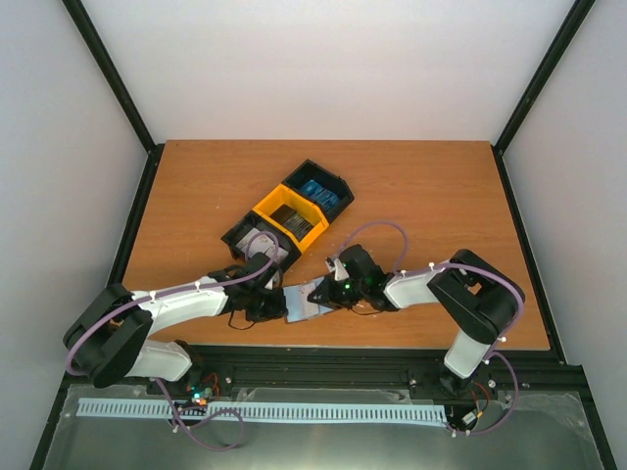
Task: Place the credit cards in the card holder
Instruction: Insert the credit card into the card holder.
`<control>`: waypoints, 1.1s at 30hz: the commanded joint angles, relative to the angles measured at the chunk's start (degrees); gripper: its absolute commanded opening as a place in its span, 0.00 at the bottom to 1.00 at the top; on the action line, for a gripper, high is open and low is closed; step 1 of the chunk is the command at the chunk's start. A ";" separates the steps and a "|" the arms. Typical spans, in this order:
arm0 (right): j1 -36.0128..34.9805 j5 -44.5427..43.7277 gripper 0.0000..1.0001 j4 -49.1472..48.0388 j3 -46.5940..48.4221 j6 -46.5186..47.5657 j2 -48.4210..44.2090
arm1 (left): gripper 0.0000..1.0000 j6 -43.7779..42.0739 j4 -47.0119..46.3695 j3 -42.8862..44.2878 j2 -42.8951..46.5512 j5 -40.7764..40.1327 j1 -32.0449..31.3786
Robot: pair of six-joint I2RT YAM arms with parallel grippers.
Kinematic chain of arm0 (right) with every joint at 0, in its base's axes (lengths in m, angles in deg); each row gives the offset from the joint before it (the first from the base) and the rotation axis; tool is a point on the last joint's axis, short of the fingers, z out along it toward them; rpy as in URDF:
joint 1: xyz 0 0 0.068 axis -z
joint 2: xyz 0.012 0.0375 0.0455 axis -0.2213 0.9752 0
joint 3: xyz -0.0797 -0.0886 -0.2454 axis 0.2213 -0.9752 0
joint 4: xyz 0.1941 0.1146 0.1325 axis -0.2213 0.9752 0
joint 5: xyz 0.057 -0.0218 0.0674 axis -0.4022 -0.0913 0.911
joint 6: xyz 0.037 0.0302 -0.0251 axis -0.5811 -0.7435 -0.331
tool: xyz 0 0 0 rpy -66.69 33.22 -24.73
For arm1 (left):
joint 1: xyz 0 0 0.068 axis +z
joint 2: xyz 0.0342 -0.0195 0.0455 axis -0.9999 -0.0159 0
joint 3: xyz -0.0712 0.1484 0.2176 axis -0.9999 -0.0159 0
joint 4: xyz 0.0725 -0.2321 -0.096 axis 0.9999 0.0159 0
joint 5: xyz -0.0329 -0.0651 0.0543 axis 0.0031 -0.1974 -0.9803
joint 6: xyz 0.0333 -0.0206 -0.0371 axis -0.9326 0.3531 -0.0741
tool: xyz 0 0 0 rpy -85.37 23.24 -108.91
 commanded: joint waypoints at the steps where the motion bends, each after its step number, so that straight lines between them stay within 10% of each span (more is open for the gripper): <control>1: -1.02 1.36 0.03 4.74 0.21 2.58 2.14 | 0.11 -0.51 1.35 -0.05 -1.78 -1.48 -0.50; 10: -2.60 -1.31 0.08 9.56 5.17 2.95 3.13 | 0.12 -0.11 1.50 -0.20 -1.00 -1.30 -0.49; 22: -5.10 -15.08 0.53 28.82 11.44 5.41 -4.19 | 0.15 -0.11 1.08 -0.01 0.79 -2.47 -0.49; 33: -6.73 -24.15 0.56 42.45 19.17 7.86 -0.39 | 0.15 0.33 -0.58 -0.77 1.38 -2.27 -0.43</control>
